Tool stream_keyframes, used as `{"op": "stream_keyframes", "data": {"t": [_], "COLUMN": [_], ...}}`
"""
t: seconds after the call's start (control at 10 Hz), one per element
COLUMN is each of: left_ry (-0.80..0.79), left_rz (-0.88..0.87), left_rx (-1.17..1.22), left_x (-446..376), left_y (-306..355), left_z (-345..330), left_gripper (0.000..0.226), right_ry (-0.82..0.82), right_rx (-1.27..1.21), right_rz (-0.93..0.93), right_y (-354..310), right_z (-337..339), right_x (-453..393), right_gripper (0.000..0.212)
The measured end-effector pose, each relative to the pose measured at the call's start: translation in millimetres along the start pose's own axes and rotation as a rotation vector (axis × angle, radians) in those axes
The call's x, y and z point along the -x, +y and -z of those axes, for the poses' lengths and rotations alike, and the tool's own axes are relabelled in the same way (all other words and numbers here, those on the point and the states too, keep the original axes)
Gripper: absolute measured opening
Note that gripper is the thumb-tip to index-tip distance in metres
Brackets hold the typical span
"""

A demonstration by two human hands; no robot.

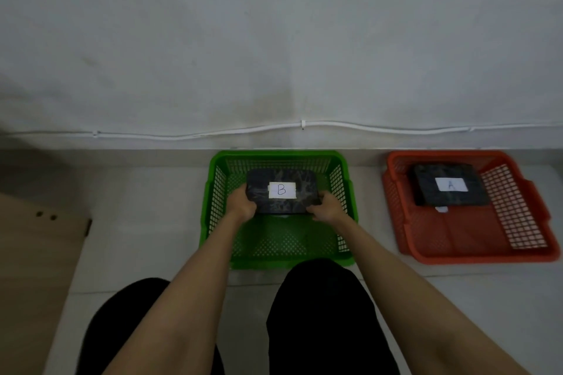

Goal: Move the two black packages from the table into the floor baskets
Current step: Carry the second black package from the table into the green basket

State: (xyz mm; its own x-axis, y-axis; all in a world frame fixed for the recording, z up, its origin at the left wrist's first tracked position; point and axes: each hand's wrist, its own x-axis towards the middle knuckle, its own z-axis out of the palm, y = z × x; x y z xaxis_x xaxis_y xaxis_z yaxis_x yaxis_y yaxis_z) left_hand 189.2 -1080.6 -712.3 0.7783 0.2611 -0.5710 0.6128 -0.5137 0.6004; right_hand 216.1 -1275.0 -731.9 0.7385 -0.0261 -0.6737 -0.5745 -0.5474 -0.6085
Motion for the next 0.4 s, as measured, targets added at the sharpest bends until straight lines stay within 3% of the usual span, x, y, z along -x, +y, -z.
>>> {"op": "stream_keyframes", "data": {"t": [0.2,0.3,0.4], "left_ry": [-0.023,-0.117,-0.116], "left_rz": [-0.026,-0.063,-0.104], "left_rx": [0.005,-0.082,-0.172], "left_x": [-18.0,-14.9,-11.6], "left_y": [-8.2,-5.9,1.2], "left_z": [-7.7,-3.8,7.2], "left_gripper": [0.058,0.066,0.075], "right_ry": [-0.040,-0.064,-0.048], "right_rx": [-0.129,-0.214,-0.139], "right_rz": [0.063,0.090,0.142], "right_y": [7.6,-1.9,-4.3], "right_z": [-7.1,-4.1,-2.0], "right_x": [0.5,11.7,21.5], "right_gripper": [0.058,0.065,0.064]}}
